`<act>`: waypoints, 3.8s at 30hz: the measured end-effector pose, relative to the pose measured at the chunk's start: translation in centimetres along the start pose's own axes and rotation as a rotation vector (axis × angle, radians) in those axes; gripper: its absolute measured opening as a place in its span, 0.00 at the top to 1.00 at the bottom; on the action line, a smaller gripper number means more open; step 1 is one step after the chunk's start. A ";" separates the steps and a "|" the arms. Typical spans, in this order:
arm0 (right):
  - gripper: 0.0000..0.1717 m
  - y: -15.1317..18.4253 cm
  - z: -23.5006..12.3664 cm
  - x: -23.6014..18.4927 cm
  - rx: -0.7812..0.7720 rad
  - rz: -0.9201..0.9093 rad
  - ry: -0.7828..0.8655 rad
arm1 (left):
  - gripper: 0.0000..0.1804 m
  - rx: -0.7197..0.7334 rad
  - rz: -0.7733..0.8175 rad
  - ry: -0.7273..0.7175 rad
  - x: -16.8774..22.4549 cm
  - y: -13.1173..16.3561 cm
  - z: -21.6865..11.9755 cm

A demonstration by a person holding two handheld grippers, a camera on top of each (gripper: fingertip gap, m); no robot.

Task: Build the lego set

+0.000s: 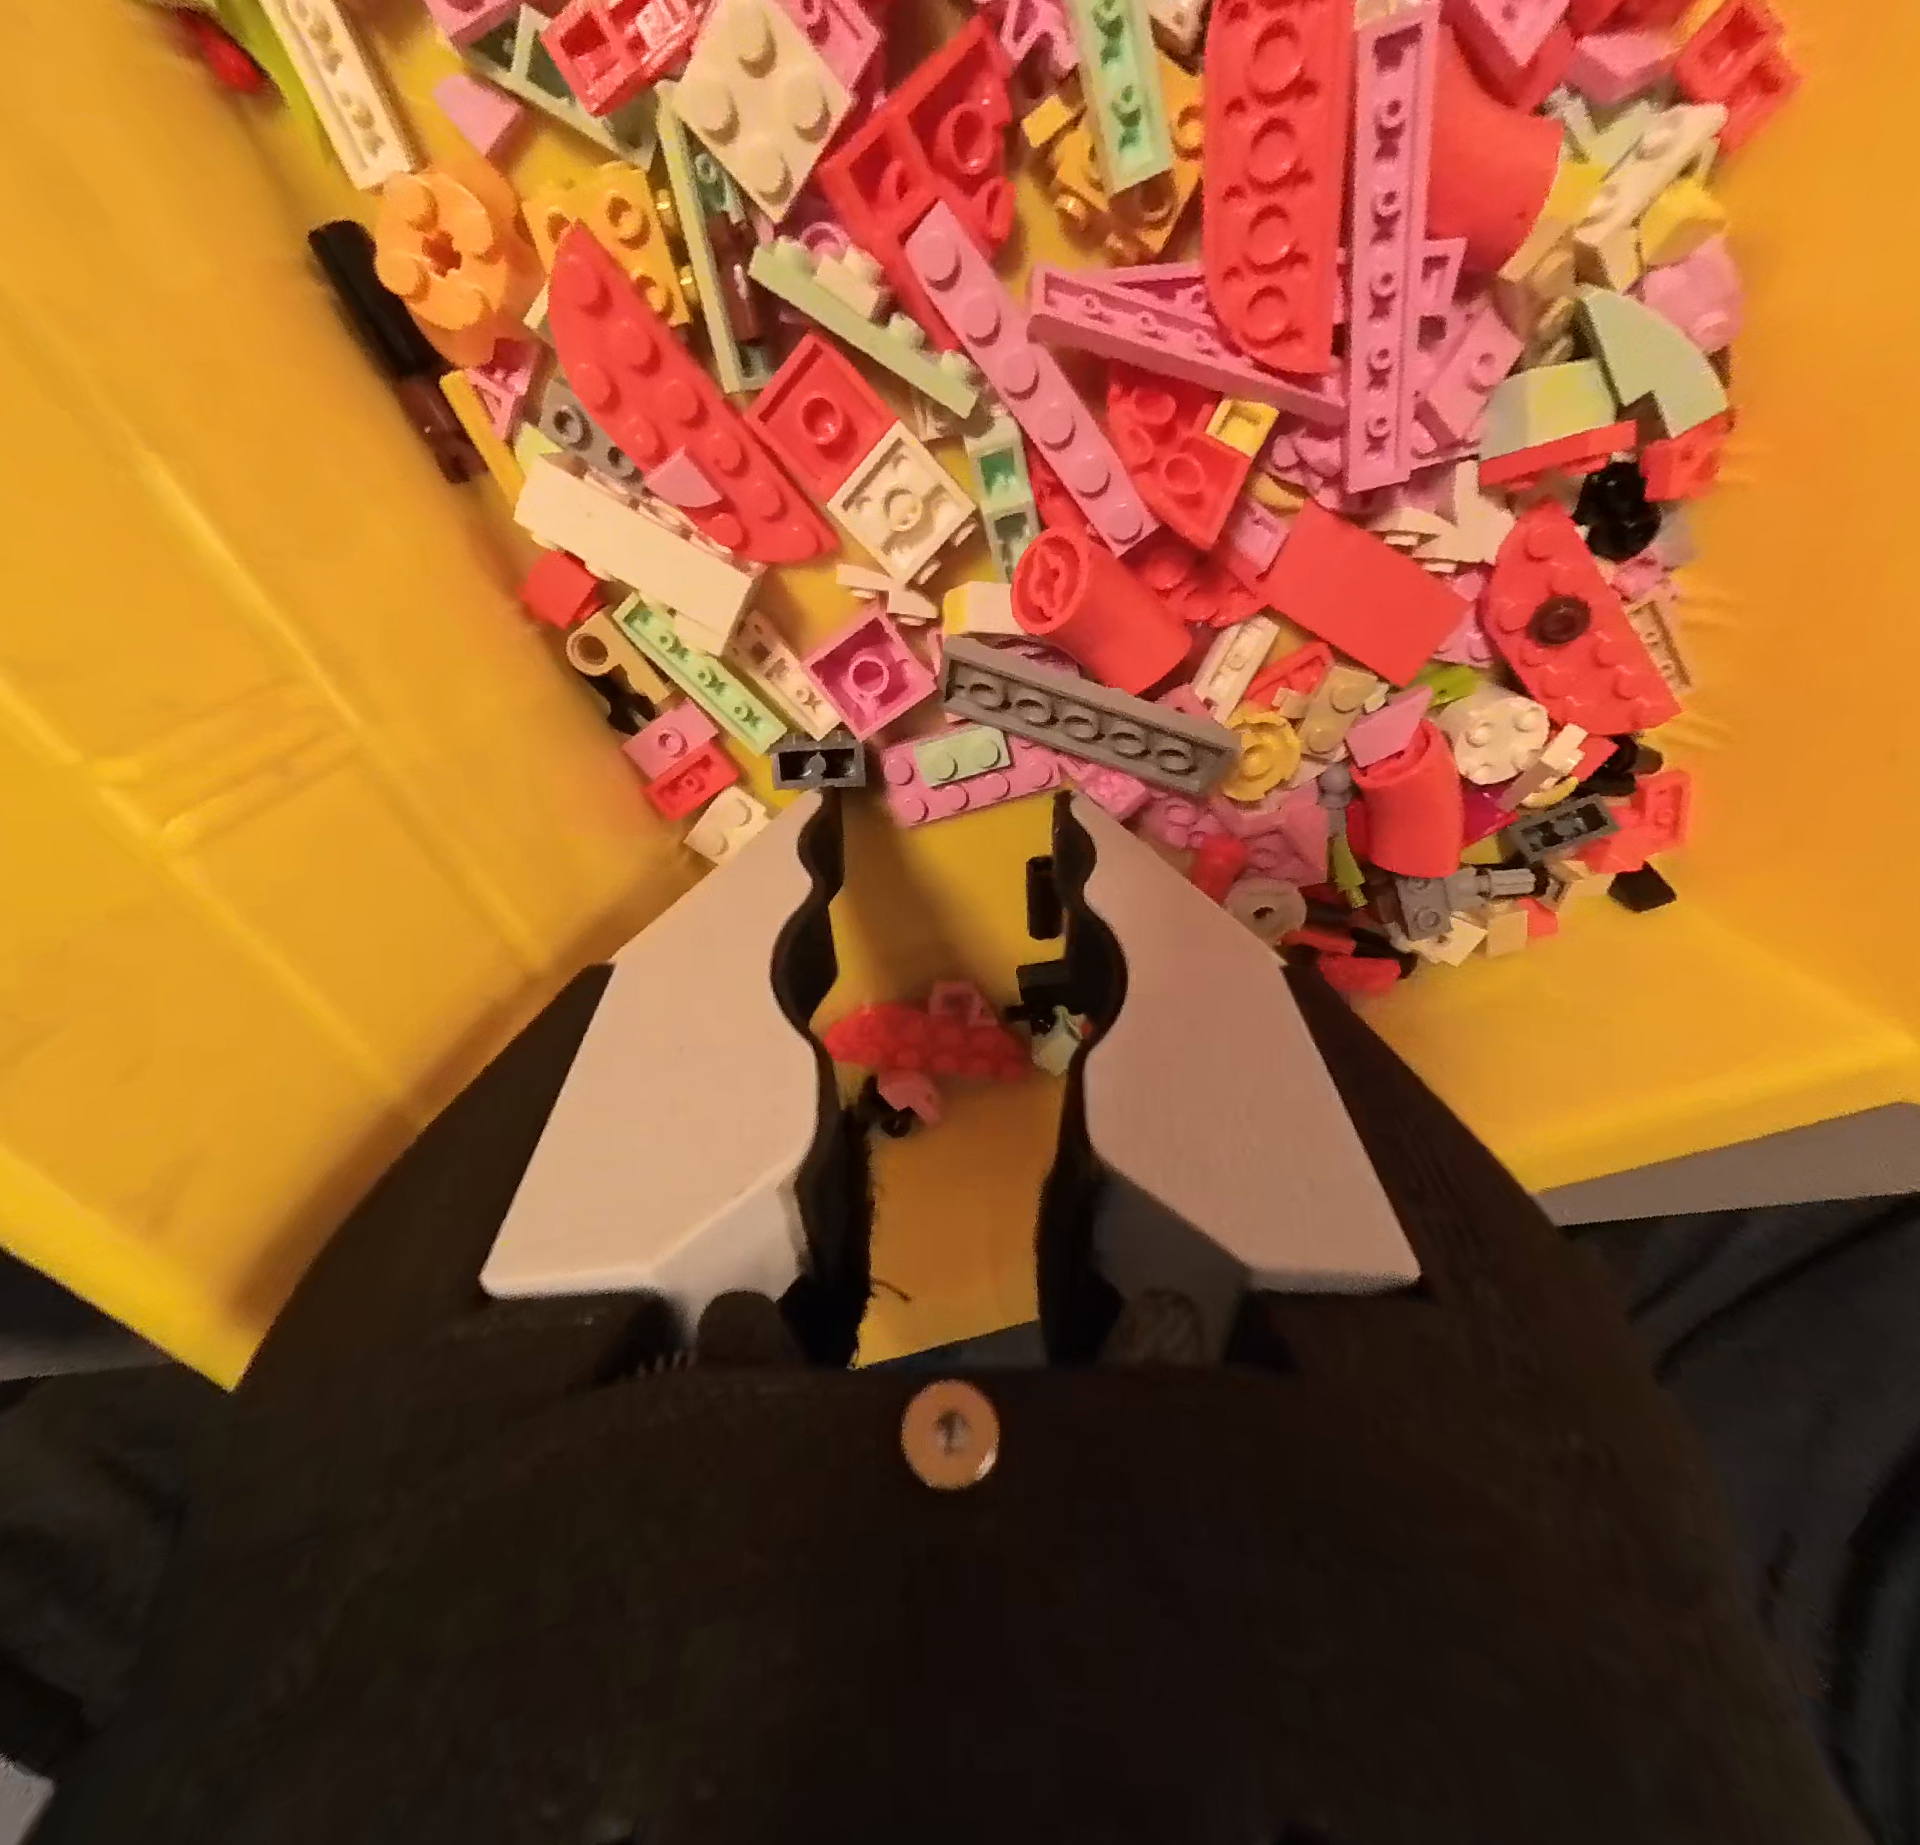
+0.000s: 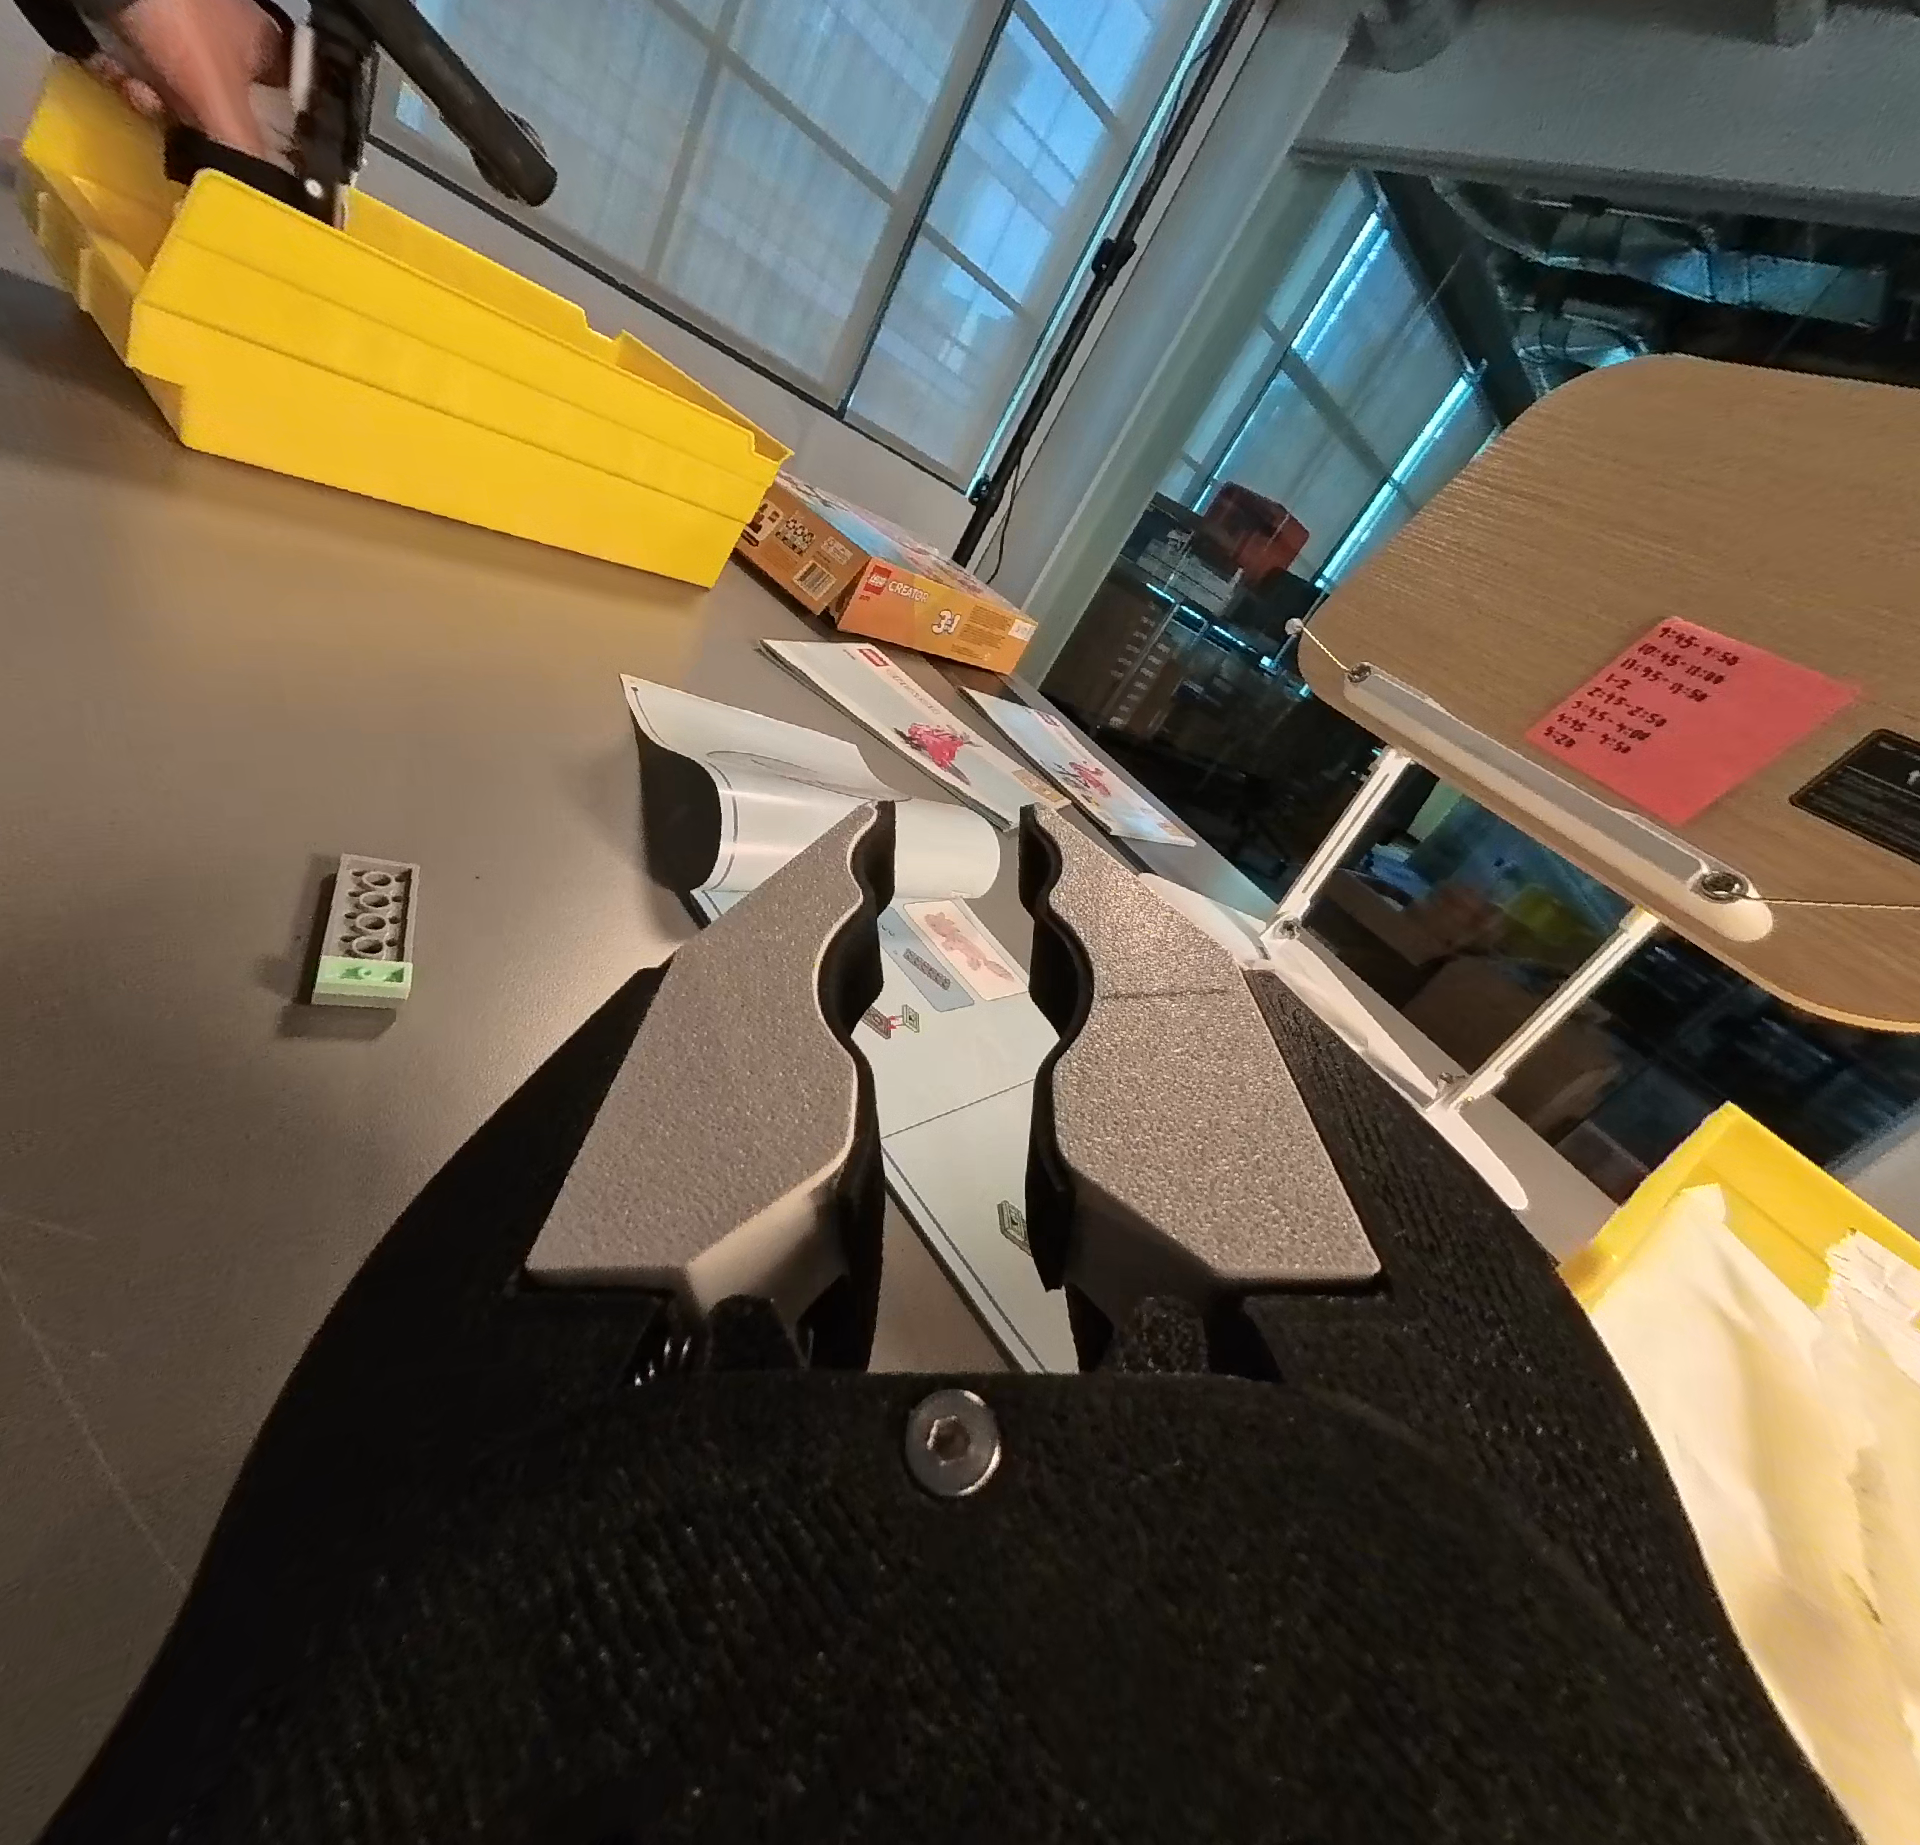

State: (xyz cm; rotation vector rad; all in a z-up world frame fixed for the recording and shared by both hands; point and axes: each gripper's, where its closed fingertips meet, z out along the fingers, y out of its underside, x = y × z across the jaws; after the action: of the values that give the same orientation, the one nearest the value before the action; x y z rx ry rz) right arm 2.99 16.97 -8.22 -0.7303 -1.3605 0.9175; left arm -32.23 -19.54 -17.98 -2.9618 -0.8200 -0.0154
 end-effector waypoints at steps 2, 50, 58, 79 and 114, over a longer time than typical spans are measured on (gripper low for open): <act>0.88 0.0 0.0 0.0 -0.002 -0.004 -0.001 | 0.81 -0.002 0.034 -0.031 -0.2 0.1 0.1; 0.88 0.3 -0.1 0.3 -0.017 -0.031 0.031 | 0.57 0.273 0.009 0.136 4.0 -7.1 -1.6; 0.88 0.8 -0.1 1.6 -0.057 -0.072 0.126 | 0.38 0.302 0.120 -0.087 2.7 -10.1 -0.2; 0.88 2.3 0.1 3.2 -0.154 -0.084 0.225 | 0.78 0.380 0.396 0.104 7.1 -7.8 -1.9; 0.90 2.4 0.2 3.1 -0.161 -0.095 0.221 | 0.95 0.373 0.087 0.124 1.4 -8.4 -1.5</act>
State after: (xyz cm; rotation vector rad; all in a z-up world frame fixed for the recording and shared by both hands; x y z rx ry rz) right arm 2.40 20.77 -8.81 -0.8559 -1.2703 0.6372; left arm -35.37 -11.70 -15.96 -2.6120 -0.6016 -0.0371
